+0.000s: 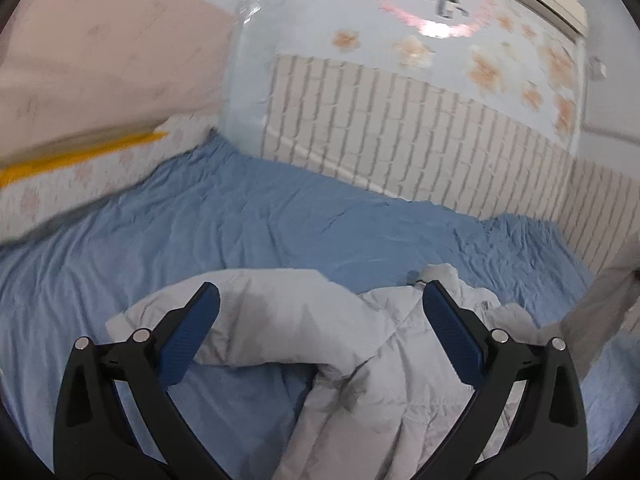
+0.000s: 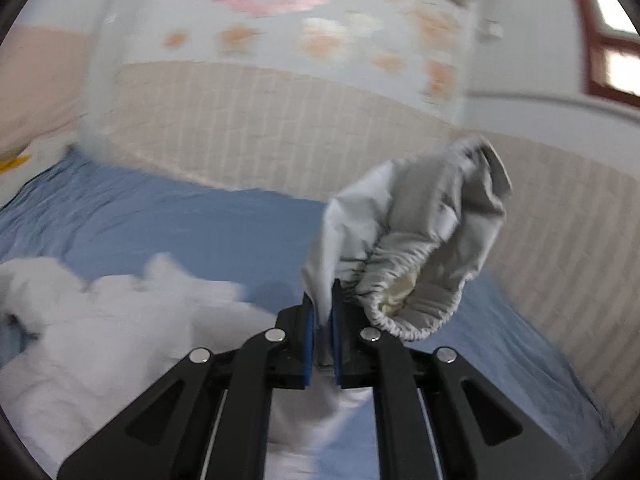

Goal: Fold large clothes
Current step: 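Lift the cuff with the right gripper, fold it across the body, release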

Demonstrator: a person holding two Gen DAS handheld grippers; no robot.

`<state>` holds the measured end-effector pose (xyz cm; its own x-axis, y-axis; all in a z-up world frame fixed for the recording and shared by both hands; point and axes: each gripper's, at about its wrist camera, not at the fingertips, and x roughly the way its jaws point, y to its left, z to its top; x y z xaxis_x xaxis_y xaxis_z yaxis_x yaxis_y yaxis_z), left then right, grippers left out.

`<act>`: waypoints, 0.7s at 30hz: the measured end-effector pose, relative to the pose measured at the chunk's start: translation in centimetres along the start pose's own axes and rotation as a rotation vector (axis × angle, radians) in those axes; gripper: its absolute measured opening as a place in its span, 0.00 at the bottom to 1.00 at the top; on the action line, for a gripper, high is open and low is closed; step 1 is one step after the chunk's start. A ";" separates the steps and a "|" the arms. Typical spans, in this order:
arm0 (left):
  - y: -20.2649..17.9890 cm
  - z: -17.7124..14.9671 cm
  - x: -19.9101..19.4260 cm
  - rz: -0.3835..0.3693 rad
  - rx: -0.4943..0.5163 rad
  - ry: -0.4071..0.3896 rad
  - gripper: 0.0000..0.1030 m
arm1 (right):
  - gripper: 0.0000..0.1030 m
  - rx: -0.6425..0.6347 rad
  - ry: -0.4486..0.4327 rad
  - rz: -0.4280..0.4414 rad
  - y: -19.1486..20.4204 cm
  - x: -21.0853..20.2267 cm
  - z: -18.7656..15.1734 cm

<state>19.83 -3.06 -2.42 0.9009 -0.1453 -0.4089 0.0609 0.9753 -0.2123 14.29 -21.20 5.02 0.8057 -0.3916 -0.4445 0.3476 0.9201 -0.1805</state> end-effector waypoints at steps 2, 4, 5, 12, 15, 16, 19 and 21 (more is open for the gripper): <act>2.1 0.3 0.2 0.020 -0.046 0.018 0.97 | 0.07 -0.064 0.030 0.054 5.3 0.6 -0.1; 4.5 0.6 0.4 0.040 -0.104 0.029 0.97 | 0.07 -0.112 0.071 0.110 10.2 1.0 -1.4; 5.4 0.7 0.4 0.046 -0.124 0.030 0.97 | 0.07 -0.126 0.091 0.141 12.0 1.5 -1.9; 6.8 1.4 -0.1 0.101 -0.082 0.002 0.97 | 0.53 -0.136 0.260 0.347 21.7 3.8 -5.5; 5.9 1.0 0.6 0.085 -0.051 0.021 0.97 | 0.79 -0.172 0.157 0.429 22.3 0.3 -5.9; 5.6 1.0 0.9 0.083 -0.047 0.028 0.97 | 0.79 -0.201 0.122 0.428 22.6 -1.0 -5.7; 4.7 0.5 1.5 0.074 -0.030 0.051 0.97 | 0.85 -0.229 0.042 0.422 20.4 -4.1 -5.3; 4.2 0.3 1.7 0.065 -0.020 0.061 0.97 | 0.88 -0.198 0.030 0.409 17.3 -5.8 -5.4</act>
<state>21.72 0.85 -3.73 0.8750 -0.0917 -0.4753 -0.0063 0.9796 -0.2007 13.04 -3.01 -0.24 0.8426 0.0024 -0.5385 -0.0972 0.9842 -0.1478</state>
